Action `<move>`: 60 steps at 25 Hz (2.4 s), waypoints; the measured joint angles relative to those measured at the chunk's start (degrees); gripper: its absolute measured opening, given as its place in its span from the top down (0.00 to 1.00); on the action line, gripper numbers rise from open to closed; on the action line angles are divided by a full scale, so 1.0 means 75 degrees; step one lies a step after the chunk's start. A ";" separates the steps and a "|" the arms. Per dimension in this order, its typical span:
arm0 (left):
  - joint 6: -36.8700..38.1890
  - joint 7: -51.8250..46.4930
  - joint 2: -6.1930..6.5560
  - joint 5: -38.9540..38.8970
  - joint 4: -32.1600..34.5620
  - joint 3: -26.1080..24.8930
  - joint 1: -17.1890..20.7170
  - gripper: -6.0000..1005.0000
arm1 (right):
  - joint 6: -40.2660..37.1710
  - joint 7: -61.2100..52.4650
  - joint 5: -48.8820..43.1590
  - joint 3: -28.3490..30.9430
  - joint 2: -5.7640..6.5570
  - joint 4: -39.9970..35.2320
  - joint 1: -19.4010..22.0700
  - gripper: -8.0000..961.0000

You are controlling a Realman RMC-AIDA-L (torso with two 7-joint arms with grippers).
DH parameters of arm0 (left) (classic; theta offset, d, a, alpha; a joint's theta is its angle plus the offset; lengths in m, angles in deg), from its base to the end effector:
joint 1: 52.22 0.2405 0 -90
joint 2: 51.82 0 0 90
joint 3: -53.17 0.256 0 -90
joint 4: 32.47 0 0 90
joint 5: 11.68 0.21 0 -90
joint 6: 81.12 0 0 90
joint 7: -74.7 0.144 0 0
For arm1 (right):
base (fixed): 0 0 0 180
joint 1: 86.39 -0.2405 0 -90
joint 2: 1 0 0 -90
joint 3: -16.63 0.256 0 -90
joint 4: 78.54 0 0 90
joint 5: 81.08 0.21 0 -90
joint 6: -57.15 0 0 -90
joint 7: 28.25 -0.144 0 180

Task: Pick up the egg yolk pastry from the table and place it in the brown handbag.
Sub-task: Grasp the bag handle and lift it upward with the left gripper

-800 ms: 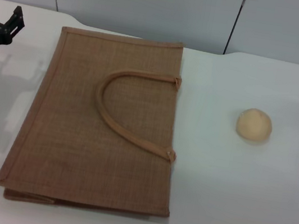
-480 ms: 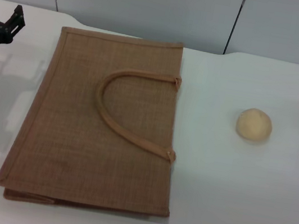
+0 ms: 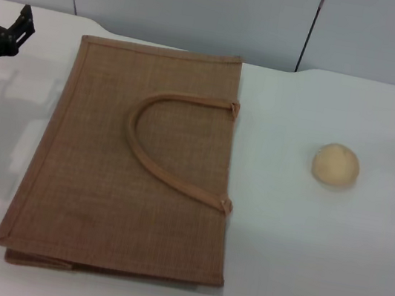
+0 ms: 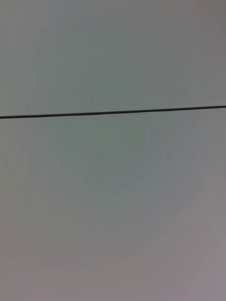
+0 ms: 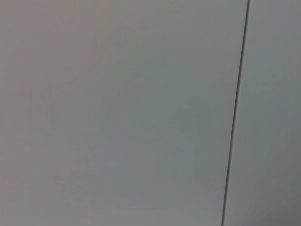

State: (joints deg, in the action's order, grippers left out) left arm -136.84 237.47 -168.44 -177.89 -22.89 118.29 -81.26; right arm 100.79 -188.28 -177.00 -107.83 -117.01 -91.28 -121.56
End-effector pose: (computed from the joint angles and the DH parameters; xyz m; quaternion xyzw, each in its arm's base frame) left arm -0.3488 0.3758 0.0439 -0.6643 -0.2581 -0.2699 0.6475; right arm 0.3548 0.3984 0.0278 -0.5812 0.3427 0.1423 0.7242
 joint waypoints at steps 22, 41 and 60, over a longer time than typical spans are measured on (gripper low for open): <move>0.1209 -0.1698 0.0096 0.0810 -0.0145 0.2061 -0.0944 0.19 | -0.0267 -0.0030 -0.0043 -0.0023 0.0029 0.0059 -0.0067 0.09; 0.1347 -0.3119 0.0237 0.3792 -0.0128 0.2087 -0.1284 0.19 | -0.0452 -0.0013 -0.0014 0.0025 0.0047 0.0066 -0.0104 0.09; 0.2007 -0.3283 0.0079 0.4213 -0.0138 0.2087 -0.1339 0.19 | -0.0458 -0.0001 -0.0007 0.0025 0.0047 0.0070 -0.0137 0.09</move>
State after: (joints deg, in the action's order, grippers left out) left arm -121.79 212.85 -167.85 -146.29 -23.93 133.94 -91.30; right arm 97.35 -188.29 -177.05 -107.64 -116.66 -90.75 -122.59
